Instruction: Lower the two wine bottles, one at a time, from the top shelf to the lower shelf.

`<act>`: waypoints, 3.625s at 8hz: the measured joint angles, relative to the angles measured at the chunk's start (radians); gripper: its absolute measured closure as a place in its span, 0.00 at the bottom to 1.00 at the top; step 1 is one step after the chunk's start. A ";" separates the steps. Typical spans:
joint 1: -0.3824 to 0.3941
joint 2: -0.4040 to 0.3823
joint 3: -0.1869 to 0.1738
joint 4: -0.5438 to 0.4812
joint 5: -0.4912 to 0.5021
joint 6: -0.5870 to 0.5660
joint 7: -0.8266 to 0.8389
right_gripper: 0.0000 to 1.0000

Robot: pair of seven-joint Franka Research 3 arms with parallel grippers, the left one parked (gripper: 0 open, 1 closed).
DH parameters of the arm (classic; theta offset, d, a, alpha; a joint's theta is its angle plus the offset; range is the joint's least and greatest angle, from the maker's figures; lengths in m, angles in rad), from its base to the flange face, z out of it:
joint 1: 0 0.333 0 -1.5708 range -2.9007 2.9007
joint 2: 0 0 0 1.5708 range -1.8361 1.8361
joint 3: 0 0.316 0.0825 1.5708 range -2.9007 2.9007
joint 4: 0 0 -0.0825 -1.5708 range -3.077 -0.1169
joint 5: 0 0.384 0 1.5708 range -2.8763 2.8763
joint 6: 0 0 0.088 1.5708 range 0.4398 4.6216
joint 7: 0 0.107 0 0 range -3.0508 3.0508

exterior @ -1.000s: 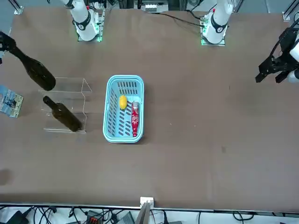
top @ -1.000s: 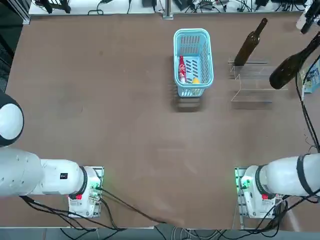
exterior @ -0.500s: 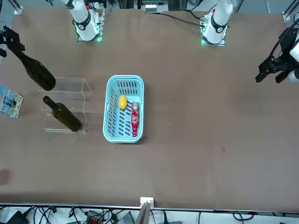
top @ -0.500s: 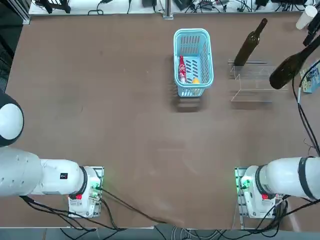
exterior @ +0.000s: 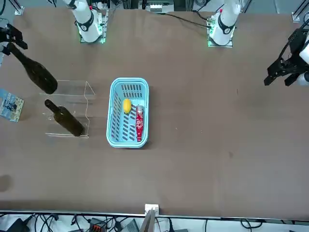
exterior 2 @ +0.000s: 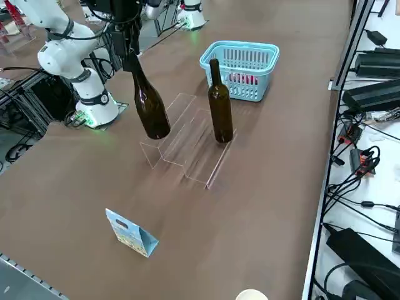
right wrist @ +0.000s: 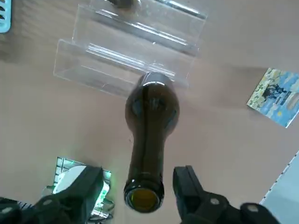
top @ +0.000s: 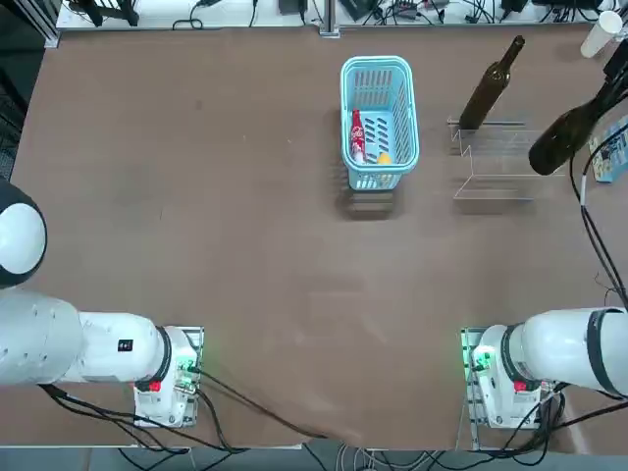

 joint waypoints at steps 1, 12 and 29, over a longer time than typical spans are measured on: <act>-0.002 0.000 0.000 -0.003 -0.008 0.003 0.000 0.15; -0.002 -0.001 0.006 -0.005 -0.024 0.033 0.000 0.40; 0.011 0.255 0.026 0.304 -0.022 0.039 -0.219 0.61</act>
